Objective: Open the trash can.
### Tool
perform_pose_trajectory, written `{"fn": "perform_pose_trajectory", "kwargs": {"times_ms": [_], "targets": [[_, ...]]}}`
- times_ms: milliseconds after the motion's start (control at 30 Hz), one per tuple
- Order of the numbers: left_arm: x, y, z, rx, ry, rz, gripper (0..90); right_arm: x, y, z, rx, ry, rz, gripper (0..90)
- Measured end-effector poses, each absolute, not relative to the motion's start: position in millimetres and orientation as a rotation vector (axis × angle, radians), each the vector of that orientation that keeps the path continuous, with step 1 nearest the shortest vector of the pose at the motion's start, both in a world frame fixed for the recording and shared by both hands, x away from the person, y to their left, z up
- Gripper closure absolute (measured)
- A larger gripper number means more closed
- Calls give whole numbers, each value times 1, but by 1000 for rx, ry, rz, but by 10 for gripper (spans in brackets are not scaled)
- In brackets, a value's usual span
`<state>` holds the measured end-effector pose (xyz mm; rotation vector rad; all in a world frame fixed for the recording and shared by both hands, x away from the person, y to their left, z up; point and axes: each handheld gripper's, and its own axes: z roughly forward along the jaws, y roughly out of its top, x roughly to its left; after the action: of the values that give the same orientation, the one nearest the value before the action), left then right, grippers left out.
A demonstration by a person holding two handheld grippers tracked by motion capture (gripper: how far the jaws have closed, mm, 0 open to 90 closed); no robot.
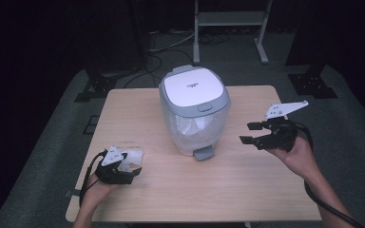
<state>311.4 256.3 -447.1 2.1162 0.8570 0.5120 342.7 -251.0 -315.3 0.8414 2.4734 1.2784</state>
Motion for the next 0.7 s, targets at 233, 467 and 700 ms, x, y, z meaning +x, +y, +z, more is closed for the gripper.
{"fn": "perform_pose_trajectory", "kwargs": {"times_ms": [233,467,700], "targets": [[311,257,-447,2121,857,511,172,346,-244,-299,814,2468,1298,384],[311,258,-447,2127,856,512,172,351,-238,-281,790,2459,1316,414],[311,258,-447,2127,857,513,172,356,-228,-270,765,2466,1329,458]]}}
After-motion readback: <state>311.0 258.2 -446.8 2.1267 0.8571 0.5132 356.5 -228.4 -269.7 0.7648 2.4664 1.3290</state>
